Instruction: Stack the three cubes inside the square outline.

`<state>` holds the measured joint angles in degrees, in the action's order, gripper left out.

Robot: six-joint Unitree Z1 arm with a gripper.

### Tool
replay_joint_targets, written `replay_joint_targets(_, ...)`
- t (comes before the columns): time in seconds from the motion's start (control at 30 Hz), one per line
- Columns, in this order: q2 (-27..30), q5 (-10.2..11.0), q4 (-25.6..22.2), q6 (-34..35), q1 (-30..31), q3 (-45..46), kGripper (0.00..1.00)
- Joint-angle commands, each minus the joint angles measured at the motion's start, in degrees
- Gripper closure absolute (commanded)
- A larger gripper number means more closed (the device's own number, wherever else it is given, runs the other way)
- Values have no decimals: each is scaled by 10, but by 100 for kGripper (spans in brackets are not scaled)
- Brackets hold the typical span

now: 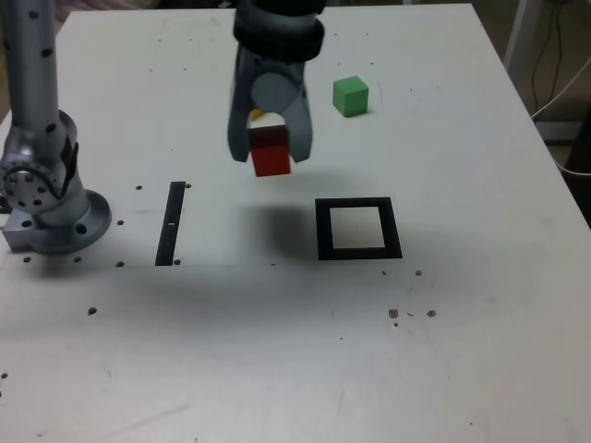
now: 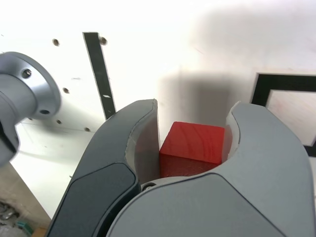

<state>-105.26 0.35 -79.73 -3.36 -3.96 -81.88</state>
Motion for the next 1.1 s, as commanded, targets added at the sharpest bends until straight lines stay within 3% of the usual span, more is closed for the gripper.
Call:
replay_joint_targets(0.0, -11, 0, -6, 6, 11, -18, 69)
replay_joint_targets(0.53, -120, 28, -23, 34, 78, -137, 69)
replay_joint_targets(1.07, -191, 27, -7, 33, 82, -163, 69)
